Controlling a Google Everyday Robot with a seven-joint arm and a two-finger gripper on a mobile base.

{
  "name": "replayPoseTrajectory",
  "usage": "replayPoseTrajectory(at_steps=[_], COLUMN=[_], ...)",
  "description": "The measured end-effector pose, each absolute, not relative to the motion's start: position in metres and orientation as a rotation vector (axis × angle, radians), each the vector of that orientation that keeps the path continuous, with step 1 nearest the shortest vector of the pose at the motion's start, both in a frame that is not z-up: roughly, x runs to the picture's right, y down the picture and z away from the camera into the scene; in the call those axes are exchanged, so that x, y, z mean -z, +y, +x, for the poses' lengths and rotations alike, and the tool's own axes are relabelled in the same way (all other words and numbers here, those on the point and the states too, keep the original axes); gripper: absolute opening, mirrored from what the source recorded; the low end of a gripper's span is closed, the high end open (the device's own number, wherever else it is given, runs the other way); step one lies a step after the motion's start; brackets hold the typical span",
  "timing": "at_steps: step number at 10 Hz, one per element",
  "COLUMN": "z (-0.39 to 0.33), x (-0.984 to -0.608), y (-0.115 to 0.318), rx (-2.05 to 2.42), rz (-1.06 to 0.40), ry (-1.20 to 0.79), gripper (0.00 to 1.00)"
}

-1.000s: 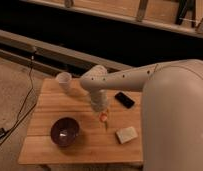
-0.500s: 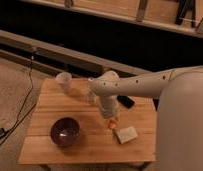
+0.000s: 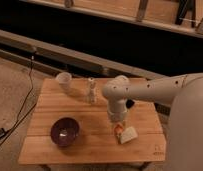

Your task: Place the pepper on the white sponge

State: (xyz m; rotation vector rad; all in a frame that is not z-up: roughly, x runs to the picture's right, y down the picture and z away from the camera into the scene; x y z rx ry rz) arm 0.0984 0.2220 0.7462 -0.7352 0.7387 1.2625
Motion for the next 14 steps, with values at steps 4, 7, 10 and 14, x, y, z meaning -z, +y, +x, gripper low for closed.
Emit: replayPoseTrajectory(at_steps=[4, 7, 10, 14], z=[0.118, 0.127, 0.141, 0.151], x=[-0.745, -0.748, -0.749, -0.756], y=[0.245, 0.250, 0.256, 0.273], rx=[-1.338, -1.405, -1.502, -1.556], rz=[-0.756, -0.763, -0.778, -0.815], ry=[0.786, 0.793, 0.805, 0.840], gripper=[0.00, 0.00, 0.00, 0.00])
